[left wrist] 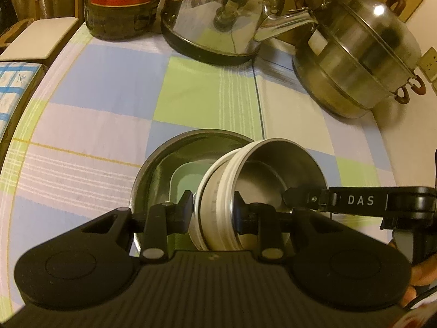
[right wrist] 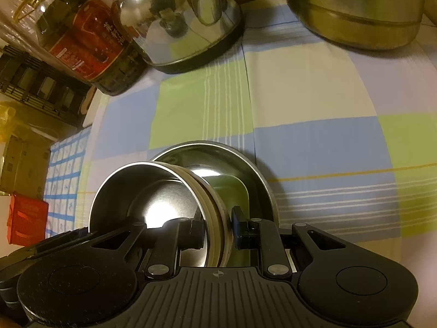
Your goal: Organize plates and bowls
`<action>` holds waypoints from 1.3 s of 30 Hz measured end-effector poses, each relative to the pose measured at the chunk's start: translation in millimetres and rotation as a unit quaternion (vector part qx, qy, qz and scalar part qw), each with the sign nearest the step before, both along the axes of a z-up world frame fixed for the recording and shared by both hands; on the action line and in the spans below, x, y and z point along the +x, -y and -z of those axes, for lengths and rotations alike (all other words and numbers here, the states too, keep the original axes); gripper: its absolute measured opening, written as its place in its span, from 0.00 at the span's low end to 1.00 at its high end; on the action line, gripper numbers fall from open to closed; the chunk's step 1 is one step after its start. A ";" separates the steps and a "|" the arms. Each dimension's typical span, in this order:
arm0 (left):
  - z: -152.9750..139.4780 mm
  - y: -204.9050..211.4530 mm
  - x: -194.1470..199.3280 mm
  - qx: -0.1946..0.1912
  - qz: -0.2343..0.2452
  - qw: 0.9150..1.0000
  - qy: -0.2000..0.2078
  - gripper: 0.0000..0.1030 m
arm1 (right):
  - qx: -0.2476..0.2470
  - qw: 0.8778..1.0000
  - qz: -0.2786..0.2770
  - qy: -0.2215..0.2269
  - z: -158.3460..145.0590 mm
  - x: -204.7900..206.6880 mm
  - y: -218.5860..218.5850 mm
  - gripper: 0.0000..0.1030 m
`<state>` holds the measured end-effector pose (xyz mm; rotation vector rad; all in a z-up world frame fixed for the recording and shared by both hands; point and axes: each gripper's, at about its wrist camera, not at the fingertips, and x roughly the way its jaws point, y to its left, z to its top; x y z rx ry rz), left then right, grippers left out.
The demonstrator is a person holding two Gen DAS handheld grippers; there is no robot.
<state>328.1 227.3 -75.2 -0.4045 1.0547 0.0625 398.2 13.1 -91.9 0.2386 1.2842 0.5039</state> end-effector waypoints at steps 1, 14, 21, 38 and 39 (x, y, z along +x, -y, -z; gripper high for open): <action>0.7 -0.3 0.3 0.001 0.000 1.000 -0.001 0.25 | -0.001 1.000 0.000 -0.001 1.0 0.1 -0.4 0.19; 8.9 -4.2 3.8 -0.011 -0.005 1.000 -0.015 0.25 | -0.015 1.000 -0.005 -0.012 8.1 3.7 -8.5 0.19; 12.6 -7.3 4.4 -0.016 -0.009 1.000 -0.020 0.25 | -0.018 1.000 -0.005 -0.017 10.7 3.4 -11.2 0.19; 17.4 -6.8 6.6 -0.016 -0.011 0.999 -0.026 0.25 | -0.021 0.999 -0.001 -0.028 14.3 5.4 -11.2 0.19; 17.4 -6.4 6.5 -0.015 -0.011 1.000 -0.025 0.25 | -0.021 0.999 0.000 -0.028 14.6 5.4 -10.6 0.19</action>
